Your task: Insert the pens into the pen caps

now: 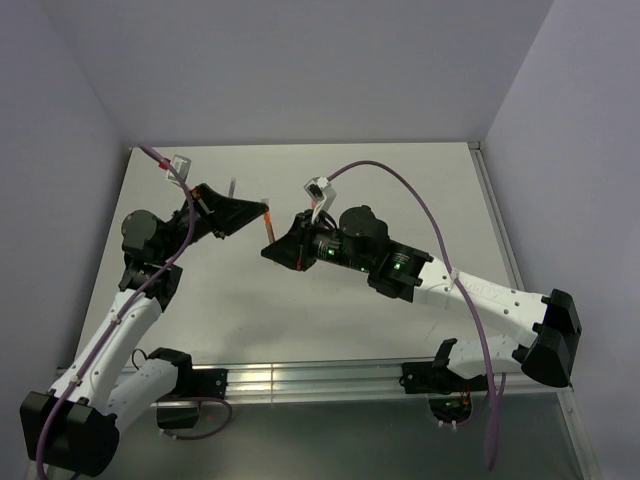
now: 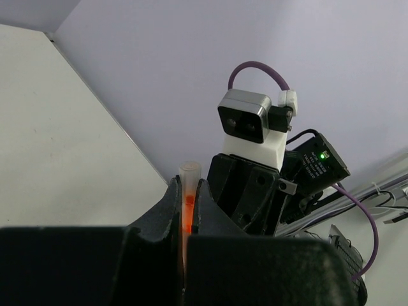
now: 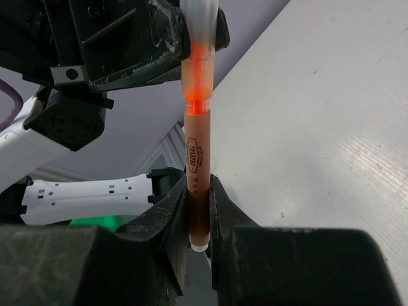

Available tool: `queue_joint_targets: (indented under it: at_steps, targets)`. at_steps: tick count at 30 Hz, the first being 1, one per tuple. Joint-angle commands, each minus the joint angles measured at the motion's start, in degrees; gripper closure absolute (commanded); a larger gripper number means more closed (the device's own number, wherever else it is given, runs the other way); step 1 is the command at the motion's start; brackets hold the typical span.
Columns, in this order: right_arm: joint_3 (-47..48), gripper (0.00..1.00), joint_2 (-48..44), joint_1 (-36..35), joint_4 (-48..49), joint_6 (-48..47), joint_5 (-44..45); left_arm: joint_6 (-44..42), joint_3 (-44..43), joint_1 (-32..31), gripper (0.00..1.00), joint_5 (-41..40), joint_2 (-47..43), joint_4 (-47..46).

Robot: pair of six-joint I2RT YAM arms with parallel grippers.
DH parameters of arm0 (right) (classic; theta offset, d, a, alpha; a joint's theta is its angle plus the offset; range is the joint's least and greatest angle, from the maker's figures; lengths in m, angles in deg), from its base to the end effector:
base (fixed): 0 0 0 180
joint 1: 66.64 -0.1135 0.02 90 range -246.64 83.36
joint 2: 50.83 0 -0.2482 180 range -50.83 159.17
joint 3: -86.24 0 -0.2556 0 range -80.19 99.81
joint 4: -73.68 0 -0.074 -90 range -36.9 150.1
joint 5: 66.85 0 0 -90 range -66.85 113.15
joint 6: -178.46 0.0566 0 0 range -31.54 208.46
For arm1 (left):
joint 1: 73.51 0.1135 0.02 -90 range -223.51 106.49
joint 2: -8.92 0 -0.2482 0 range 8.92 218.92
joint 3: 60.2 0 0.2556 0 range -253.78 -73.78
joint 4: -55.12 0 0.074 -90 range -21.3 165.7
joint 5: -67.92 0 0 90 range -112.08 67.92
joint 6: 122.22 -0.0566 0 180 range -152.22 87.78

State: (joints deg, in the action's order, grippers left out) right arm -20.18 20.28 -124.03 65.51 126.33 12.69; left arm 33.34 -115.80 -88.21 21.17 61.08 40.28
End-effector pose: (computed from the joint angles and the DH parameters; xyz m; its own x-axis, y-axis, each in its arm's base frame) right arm 0.1660 0.2785 0.3465 -0.6105 0.1659 -0.7744 -0.6979 0.3496 0.6251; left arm 0.2148 -0.0965 0.3610 -0.6157 -0.5240 -0.5885 0.6131 0.1507 -0.7755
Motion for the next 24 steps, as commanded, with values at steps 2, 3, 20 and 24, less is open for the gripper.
queue_joint_targets:
  at_steps: [2, 3, 20, 24]
  targets:
    - [1.87, 1.0, -1.77, -0.27, 2.32, -0.34, 2.81, 1.14, 2.11, -0.77, 1.0, -0.09, -2.32, -4.97]
    - [1.78, 1.0, -1.68, -0.27, 2.41, -0.25, 2.9, 1.41, 2.29, -0.77, 1.0, -0.09, -2.5, -5.67]
    - [3.1, 1.0, 1.66, -0.27, 3.56, -0.51, 7.29, -1.4, 3.26, -6.57, 1.0, -3.17, -5.05, -0.41]
    - [3.62, 1.0, 2.01, -0.18, 2.24, -1.39, 8.96, -3.33, 2.65, -7.27, 1.0, -3.17, -5.67, 2.92]
